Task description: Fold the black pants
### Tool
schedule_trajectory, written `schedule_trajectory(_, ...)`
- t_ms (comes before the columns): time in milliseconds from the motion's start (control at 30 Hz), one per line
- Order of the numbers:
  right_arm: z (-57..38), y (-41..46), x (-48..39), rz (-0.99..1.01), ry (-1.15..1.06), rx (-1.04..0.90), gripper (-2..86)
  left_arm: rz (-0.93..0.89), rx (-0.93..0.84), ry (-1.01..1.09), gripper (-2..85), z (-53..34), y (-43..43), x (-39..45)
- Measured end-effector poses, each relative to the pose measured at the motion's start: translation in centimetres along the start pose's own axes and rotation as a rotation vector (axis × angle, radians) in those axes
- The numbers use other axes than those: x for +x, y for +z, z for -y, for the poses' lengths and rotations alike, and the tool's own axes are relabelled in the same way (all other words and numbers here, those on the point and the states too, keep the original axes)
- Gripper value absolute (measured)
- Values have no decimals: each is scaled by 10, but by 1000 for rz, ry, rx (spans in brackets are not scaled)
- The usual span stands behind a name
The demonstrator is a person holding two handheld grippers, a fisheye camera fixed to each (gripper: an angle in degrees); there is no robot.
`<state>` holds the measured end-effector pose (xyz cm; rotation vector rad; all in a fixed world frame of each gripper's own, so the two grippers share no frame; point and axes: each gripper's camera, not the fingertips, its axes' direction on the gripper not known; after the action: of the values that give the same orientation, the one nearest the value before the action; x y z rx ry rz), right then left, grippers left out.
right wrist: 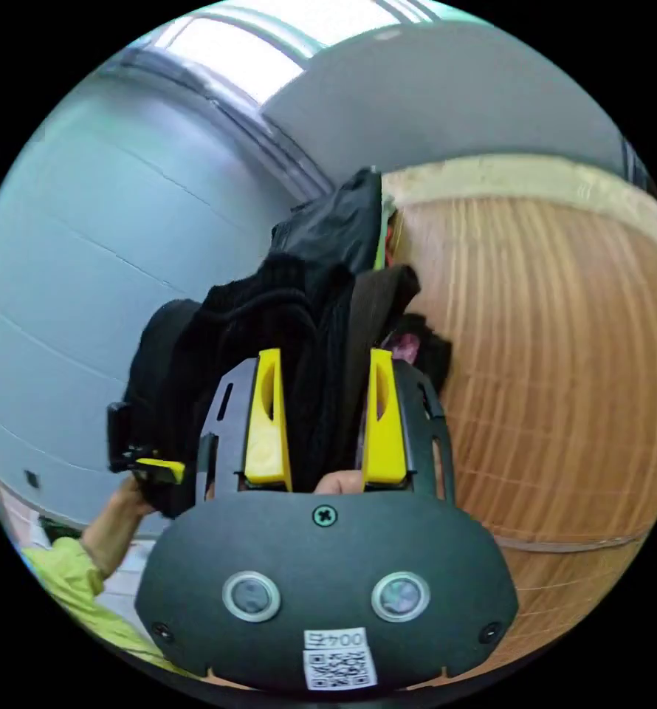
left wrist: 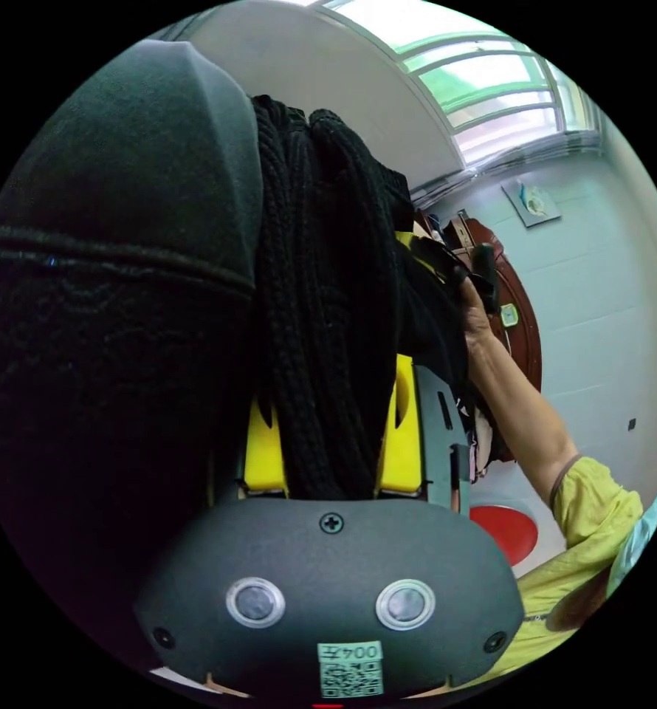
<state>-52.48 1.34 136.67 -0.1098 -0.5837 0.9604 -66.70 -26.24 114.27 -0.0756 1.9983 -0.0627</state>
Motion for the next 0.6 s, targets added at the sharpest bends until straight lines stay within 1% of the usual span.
schedule_trajectory(33, -6, -21, -18, -117, -73, 106, 123, 8, 8, -10, 225, -3, -4, 8)
schedule_trajectory(67, -15, -45, -32, -214, -99, 230, 97, 14, 14, -6, 225, -5, -7, 13)
schedule_trajectory(100, -20, -57, -37, -247, -95, 290, 96, 33, 15, 16, 222, -11, -15, 24)
schedule_trajectory(133, -29, -78, -47, -231, -114, 366, 93, 65, 7, 39, 214, -20, -23, 36)
schedule_trajectory(167, -37, -92, -59, -126, -153, 385, 88, 80, 4, 48, 207, -26, -28, 42)
schedule_trajectory(233, -48, -95, -86, -4, -218, 339, 85, 136, 10, 116, 161, -50, -56, 66)
schedule_trajectory(267, -54, -85, -110, -12, -273, 284, 85, 146, 32, 136, 146, -56, -65, 72)
schedule_trajectory(300, -56, -78, -123, -25, -301, 253, 85, 164, 98, 168, 117, -62, -85, 82)
schedule_trajectory(333, -60, -63, -143, -43, -333, 209, 85, 146, 182, 200, 93, -63, -106, 88)
schedule_trajectory(367, -60, -49, -159, -40, -349, 186, 84, 127, 236, 217, 81, -60, -116, 90)
schedule_trajectory(400, -59, -43, -165, -30, -350, 178, 84, 108, 343, 247, 74, -51, -132, 88)
schedule_trajectory(433, -53, -30, -174, 4, -339, 159, 84, 122, 413, 247, 72, -35, -140, 78)
schedule_trajectory(467, -46, -16, -178, 29, -309, 137, 89, 119, 435, 245, 73, -26, -141, 70)
schedule_trajectory(533, -36, 7, -177, 74, -252, 91, 98, 88, 477, 126, 75, 8, -134, 14)
schedule_trajectory(567, -33, 25, -173, 99, -202, 55, 103, 110, 470, 75, 72, 12, -129, -3)
schedule_trajectory(600, -32, 36, -171, 115, -181, 32, 104, 116, 438, -57, 67, 14, -117, -41)
